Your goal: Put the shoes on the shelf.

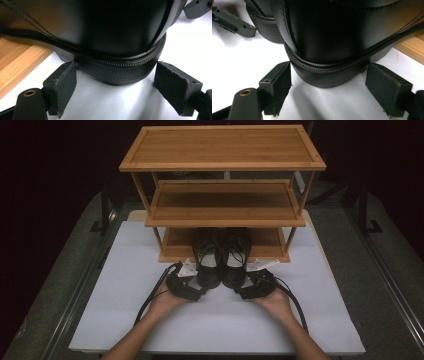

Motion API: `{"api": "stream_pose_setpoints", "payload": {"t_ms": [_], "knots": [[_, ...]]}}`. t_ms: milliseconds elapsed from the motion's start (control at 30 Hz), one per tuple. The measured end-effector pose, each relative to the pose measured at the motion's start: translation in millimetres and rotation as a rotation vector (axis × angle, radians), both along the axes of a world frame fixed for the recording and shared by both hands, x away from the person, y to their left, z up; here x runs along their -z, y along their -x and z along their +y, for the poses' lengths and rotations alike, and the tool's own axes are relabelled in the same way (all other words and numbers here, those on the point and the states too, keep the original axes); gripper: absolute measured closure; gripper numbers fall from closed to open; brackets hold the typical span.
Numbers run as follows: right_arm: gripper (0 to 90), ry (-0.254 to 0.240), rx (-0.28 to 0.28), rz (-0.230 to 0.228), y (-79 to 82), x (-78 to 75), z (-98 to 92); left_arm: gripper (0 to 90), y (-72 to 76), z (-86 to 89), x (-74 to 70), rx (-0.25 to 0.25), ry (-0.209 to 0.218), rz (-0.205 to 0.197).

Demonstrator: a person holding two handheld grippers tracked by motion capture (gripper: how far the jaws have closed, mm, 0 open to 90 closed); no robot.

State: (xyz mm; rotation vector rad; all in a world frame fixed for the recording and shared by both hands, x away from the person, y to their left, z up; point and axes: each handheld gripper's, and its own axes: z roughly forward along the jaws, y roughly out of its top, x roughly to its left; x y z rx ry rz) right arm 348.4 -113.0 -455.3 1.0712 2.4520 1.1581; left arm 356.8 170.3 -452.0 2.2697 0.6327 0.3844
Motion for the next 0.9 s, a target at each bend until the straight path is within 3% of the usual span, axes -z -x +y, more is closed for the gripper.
{"api": "stream_pose_setpoints", "payload": {"t_ms": [167,367,500,667,800,900], "knots": [[21.8,-0.015,0.014,-0.005,1.0,-3.8,0.0,17.8,-2.0,-3.9,-7.2,-0.017,-0.023,0.036],[22.0,-0.033,0.019,-0.021,1.5,-11.3,-0.3,17.8,-5.1,-1.9,-12.9,-0.023,0.005,0.063],[22.2,-0.072,0.015,-0.011,-2.3,-16.7,-4.7,17.8,-6.8,1.0,-18.7,-0.023,0.055,0.064],[22.1,-0.081,0.009,0.004,-6.4,-20.1,-7.0,17.7,-10.0,0.3,-23.5,-0.018,0.057,0.059],[22.2,-0.120,0.016,0.030,-13.4,-21.1,-11.2,17.7,-14.5,-0.8,-29.1,-0.019,0.071,0.052],[22.1,-0.128,0.019,0.032,-19.8,-21.2,-12.7,17.7,-23.9,-1.8,-31.1,-0.017,0.071,0.056]]}}
